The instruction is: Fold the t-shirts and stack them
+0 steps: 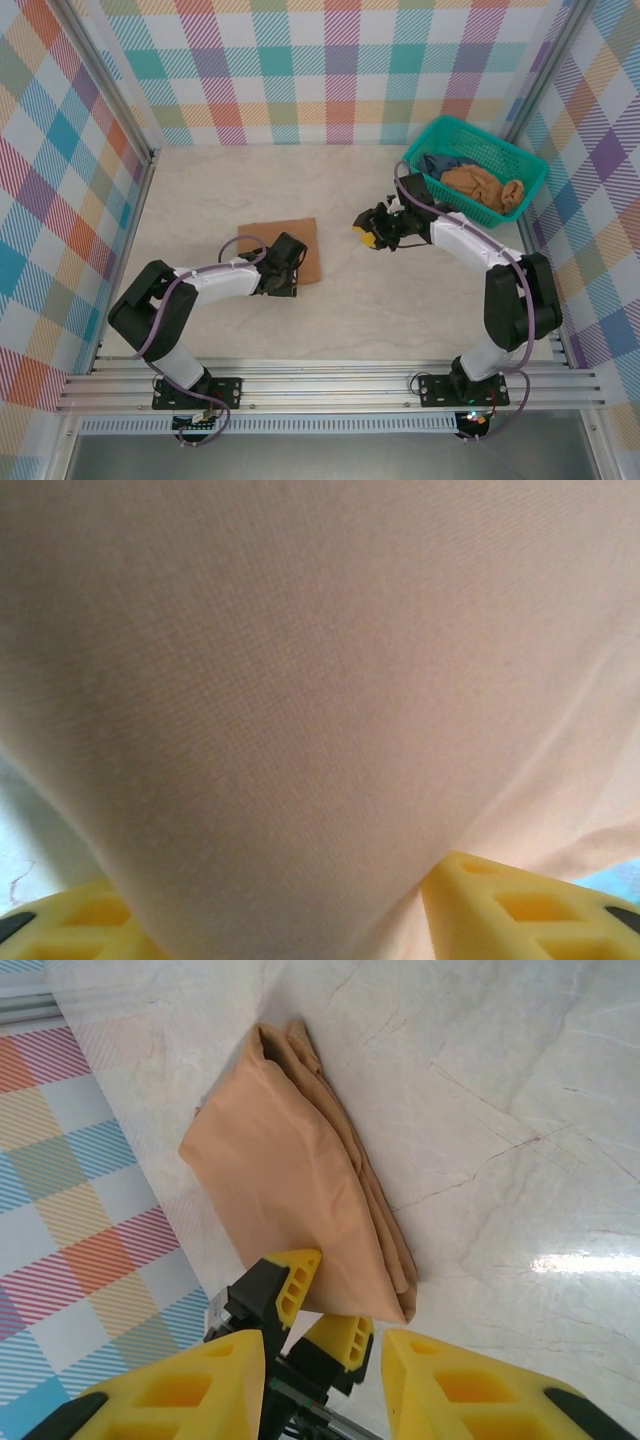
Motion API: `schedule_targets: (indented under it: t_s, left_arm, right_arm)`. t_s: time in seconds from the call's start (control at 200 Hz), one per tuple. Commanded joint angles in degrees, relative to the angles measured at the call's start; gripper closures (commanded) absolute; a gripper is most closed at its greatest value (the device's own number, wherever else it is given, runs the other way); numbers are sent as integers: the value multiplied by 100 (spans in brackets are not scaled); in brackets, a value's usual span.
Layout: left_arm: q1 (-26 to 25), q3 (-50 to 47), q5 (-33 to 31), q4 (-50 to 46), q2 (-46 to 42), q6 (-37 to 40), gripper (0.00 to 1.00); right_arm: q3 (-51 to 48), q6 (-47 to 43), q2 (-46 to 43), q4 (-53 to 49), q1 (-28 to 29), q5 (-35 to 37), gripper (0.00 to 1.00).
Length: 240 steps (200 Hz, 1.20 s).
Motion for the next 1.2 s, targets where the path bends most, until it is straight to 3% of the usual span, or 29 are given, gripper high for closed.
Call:
schedule_targets:
  t_s: [0.0,0.165,0.345,0.54,0.69,0.795,1.035,1.195]
  left_arm:
    - [580,244,-599,-48,212,-1835,50]
    - [1407,459,-497,-33,362,-1326,60]
    - [2340,776,-228,-25,704,-575,63]
    - [3561,1778,631,169,1580,1090,63]
    - [4268,3094,1510,-371,2466,2543,64]
    - [4624,3942,2113,-468,3170,3183,64]
    - [4994,6058,2499,-2151,4203,4640,63]
    - [5097,6321,2774,-2106,4424,4668,61]
  right_arm:
    - [-152,-137,-320,-158,-38,-94,65]
    - [-440,-94,-603,-164,-47,-32,65]
    - [-716,-32,-841,-159,-63,50,66]
    - [-836,-3,-1011,-212,-80,138,67]
    - [-855,8,-1060,-249,-100,198,67]
    - [-863,8,-1045,-262,-108,208,67]
    - [-845,-13,-939,-269,-126,175,67]
    - [-752,-33,-811,-236,-126,136,67]
